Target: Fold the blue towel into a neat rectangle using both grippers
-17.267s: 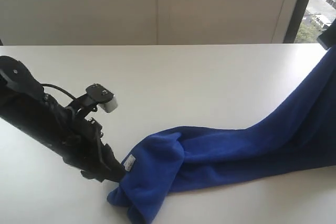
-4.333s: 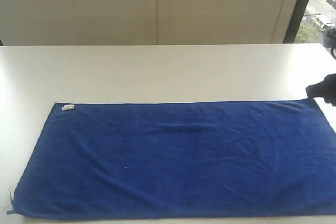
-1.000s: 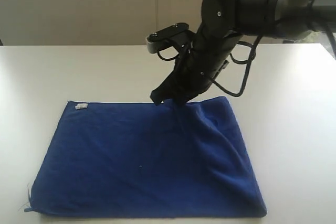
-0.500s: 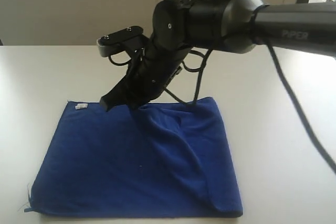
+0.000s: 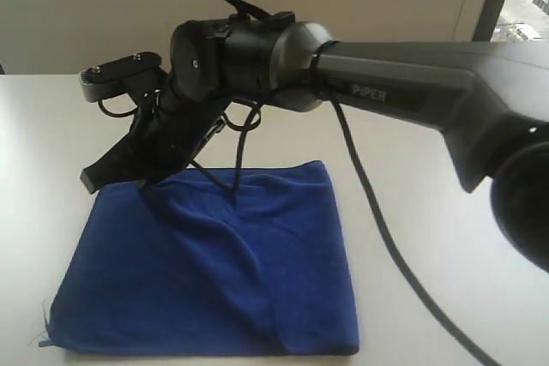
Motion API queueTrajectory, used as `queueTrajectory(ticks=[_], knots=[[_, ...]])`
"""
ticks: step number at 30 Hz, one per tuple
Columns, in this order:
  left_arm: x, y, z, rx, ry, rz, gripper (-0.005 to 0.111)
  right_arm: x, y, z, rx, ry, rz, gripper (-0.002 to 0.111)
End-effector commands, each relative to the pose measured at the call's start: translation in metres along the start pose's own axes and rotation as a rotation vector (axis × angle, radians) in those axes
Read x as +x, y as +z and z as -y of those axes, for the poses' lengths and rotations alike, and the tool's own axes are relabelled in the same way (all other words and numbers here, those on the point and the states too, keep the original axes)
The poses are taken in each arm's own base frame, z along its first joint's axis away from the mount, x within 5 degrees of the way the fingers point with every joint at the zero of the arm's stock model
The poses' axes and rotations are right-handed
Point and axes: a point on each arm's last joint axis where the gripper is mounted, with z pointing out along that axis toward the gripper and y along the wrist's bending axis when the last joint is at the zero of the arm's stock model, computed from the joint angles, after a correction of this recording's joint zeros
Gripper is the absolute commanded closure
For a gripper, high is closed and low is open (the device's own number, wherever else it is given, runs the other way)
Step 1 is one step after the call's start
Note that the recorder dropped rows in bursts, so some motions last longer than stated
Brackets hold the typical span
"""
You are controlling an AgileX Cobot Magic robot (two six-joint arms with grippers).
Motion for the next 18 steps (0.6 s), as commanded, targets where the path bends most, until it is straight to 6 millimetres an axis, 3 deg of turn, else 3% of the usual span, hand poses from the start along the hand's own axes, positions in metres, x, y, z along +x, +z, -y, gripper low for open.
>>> queueTrajectory(ticks=[1, 9, 13, 14, 16, 18], knots=[[0.003, 0.002, 0.0, 0.004, -0.018, -0.015, 0.107, -0.007, 0.009, -0.009, -0.025, 0.012, 0.031, 0.108], [0.003, 0.002, 0.0, 0.004, -0.016, -0.015, 0.107, -0.01, 0.023, -0.014, -0.041, 0.032, 0.085, 0.105], [0.003, 0.002, 0.0, 0.004, -0.016, -0.015, 0.107, -0.015, 0.018, -0.013, -0.036, 0.013, 0.088, 0.071], [0.003, 0.002, 0.0, 0.004, -0.012, -0.015, 0.107, -0.017, 0.014, -0.013, -0.022, -0.027, 0.078, 0.053], [0.003, 0.002, 0.0, 0.004, -0.009, -0.015, 0.107, -0.018, 0.003, -0.01, 0.025, -0.093, 0.055, 0.041], [0.003, 0.002, 0.0, 0.003, 0.001, -0.015, 0.107, -0.019, -0.016, -0.004, 0.132, -0.194, 0.015, 0.049]])
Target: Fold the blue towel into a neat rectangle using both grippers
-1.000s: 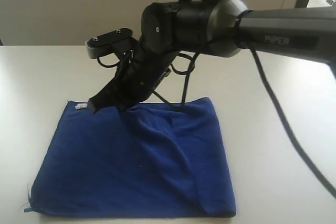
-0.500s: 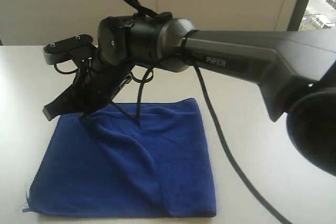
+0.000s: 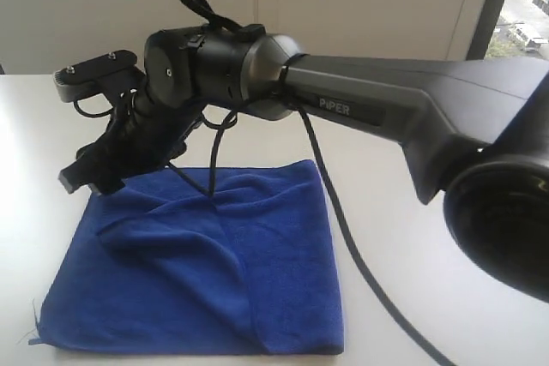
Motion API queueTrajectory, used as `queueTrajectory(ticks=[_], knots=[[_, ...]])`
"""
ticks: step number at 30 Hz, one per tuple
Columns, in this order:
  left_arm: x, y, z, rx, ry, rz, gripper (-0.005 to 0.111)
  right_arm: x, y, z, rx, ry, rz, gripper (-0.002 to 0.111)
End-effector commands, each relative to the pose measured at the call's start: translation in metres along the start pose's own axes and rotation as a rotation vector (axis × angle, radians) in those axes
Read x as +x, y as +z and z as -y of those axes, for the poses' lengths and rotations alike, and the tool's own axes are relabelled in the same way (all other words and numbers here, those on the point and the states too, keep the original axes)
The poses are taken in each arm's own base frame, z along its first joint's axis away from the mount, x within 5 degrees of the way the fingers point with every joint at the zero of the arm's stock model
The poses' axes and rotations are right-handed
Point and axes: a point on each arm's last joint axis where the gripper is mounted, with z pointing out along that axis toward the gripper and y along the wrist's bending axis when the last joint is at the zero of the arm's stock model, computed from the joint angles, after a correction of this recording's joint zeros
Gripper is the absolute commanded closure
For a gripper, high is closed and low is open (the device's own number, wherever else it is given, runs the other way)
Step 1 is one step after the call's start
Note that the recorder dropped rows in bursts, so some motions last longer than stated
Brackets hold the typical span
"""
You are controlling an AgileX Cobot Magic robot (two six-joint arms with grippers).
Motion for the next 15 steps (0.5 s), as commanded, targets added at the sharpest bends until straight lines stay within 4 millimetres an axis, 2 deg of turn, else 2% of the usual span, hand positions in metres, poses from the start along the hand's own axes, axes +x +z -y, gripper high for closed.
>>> queueTrajectory(ticks=[1, 3, 4, 5, 7, 9, 11, 15], knots=[[0.003, 0.002, 0.0, 0.003, 0.007, -0.014, 0.107, -0.007, -0.043, 0.015, 0.183, -0.18, -0.051, 0.058], [0.003, 0.002, 0.0, 0.003, 0.006, -0.016, 0.107, 0.002, -0.067, 0.038, 0.269, -0.184, -0.13, 0.081], [0.003, 0.002, 0.0, 0.003, 0.006, -0.016, 0.107, 0.02, -0.076, 0.058, 0.279, -0.126, -0.196, 0.097], [0.003, 0.002, 0.0, 0.003, 0.006, -0.016, 0.107, 0.042, -0.075, 0.071, 0.259, -0.074, -0.246, 0.107], [0.003, 0.002, 0.0, 0.004, 0.004, -0.016, 0.107, 0.084, -0.063, 0.083, 0.223, -0.033, -0.301, 0.108], [0.003, 0.002, 0.0, 0.004, 0.004, -0.016, 0.107, 0.114, -0.049, 0.086, 0.209, -0.001, -0.314, 0.108], [0.003, 0.002, 0.0, 0.004, 0.006, -0.016, 0.107, 0.133, -0.04, 0.085, 0.201, 0.016, -0.313, 0.108], [0.003, 0.002, 0.0, 0.004, 0.006, -0.016, 0.107, 0.148, -0.034, 0.087, 0.207, 0.024, -0.319, 0.108]])
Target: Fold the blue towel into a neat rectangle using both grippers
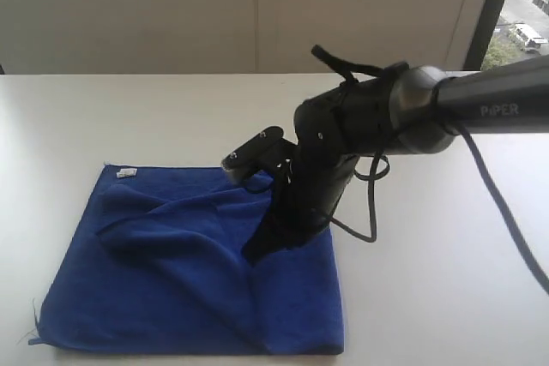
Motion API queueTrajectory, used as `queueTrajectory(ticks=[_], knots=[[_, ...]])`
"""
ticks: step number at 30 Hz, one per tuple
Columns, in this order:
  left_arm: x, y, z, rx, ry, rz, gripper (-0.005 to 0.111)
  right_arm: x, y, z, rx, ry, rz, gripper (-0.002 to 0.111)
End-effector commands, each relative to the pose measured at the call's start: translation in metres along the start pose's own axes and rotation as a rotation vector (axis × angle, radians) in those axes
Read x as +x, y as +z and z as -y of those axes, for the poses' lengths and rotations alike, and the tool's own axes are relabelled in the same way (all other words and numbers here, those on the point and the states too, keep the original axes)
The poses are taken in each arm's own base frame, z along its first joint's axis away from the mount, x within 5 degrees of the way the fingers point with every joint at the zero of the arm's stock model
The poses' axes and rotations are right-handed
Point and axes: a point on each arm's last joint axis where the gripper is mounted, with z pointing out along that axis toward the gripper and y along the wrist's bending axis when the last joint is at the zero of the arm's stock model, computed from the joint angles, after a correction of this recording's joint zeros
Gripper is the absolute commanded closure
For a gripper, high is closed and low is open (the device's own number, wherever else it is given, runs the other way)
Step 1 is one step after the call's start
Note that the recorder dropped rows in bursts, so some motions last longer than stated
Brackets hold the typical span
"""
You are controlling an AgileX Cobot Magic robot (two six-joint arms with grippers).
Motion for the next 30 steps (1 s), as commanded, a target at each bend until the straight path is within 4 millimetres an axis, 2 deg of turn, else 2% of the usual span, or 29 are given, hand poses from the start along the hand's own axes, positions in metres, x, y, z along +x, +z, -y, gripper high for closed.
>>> queueTrajectory(ticks=[1, 7, 10, 17, 20, 23, 30], knots=[[0.003, 0.002, 0.0, 0.004, -0.006, -0.016, 0.107, 0.008, 0.005, 0.004, 0.007, 0.017, 0.026, 0.108], [0.003, 0.002, 0.0, 0.004, -0.006, -0.016, 0.107, 0.022, 0.033, 0.028, 0.03, 0.098, -0.038, 0.108], [0.003, 0.002, 0.0, 0.005, -0.003, -0.016, 0.107, 0.029, 0.04, 0.036, 0.028, 0.121, -0.081, 0.108], [0.003, 0.002, 0.0, 0.005, -0.001, -0.016, 0.107, 0.063, 0.033, 0.076, 0.068, 0.158, -0.304, 0.108], [0.003, 0.002, 0.0, 0.005, -0.001, -0.016, 0.107, 0.075, 0.03, 0.082, 0.066, 0.192, -0.332, 0.108], [0.003, 0.002, 0.0, 0.005, -0.001, -0.016, 0.107, 0.096, 0.029, 0.085, 0.066, 0.234, -0.371, 0.108], [0.003, 0.002, 0.001, 0.014, -0.013, -0.014, 0.107, 0.109, 0.028, 0.09, 0.077, 0.28, -0.394, 0.108]])
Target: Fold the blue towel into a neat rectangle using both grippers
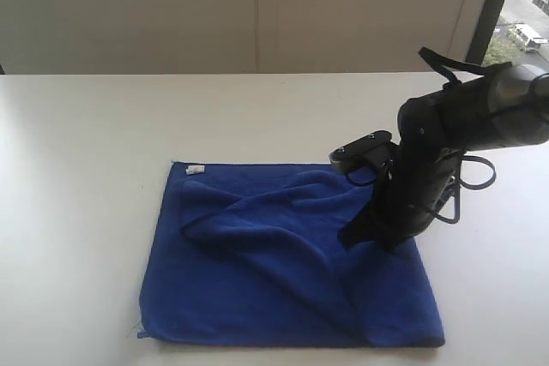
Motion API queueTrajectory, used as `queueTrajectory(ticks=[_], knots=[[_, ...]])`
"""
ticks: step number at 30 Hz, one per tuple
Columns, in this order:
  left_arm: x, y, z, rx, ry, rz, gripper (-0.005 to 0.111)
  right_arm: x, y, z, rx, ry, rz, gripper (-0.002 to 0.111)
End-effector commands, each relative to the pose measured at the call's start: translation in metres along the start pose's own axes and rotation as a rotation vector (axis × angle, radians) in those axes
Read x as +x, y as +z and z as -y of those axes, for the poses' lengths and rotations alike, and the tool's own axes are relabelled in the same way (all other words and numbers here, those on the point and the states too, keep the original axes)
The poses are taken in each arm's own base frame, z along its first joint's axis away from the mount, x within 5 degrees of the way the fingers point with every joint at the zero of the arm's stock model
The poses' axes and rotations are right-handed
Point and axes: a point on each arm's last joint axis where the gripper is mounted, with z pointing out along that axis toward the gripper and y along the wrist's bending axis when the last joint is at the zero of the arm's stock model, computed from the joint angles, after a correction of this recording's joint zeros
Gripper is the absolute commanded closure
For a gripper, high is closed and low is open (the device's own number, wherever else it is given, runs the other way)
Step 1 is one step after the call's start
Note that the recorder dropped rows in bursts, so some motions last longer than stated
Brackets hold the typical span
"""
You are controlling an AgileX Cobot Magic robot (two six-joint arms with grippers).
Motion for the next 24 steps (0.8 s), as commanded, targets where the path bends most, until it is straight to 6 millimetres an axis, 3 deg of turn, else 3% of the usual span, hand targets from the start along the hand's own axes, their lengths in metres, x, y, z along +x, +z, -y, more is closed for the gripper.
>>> queueTrajectory(ticks=[1, 6, 12, 19, 24], knots=[[0.002, 0.002, 0.001, 0.015, -0.011, -0.012, 0.107, 0.028, 0.021, 0.008, 0.024, -0.024, -0.196, 0.108], [-0.003, 0.002, 0.007, 0.067, -0.013, -0.059, 0.107, 0.023, 0.009, 0.008, 0.03, -0.021, -0.136, 0.108], [-0.043, 0.013, 0.028, 0.246, 0.109, -0.176, 0.107, 0.017, -0.018, 0.01, 0.045, -0.015, -0.015, 0.108], [-0.106, 0.074, 0.04, 0.39, 0.242, -0.417, 0.107, 0.014, -0.064, 0.011, 0.054, 0.001, 0.143, 0.088], [-0.127, 0.147, 0.041, 0.506, 0.274, -0.669, 0.107, 0.014, -0.079, 0.007, 0.025, -0.009, 0.206, 0.073]])
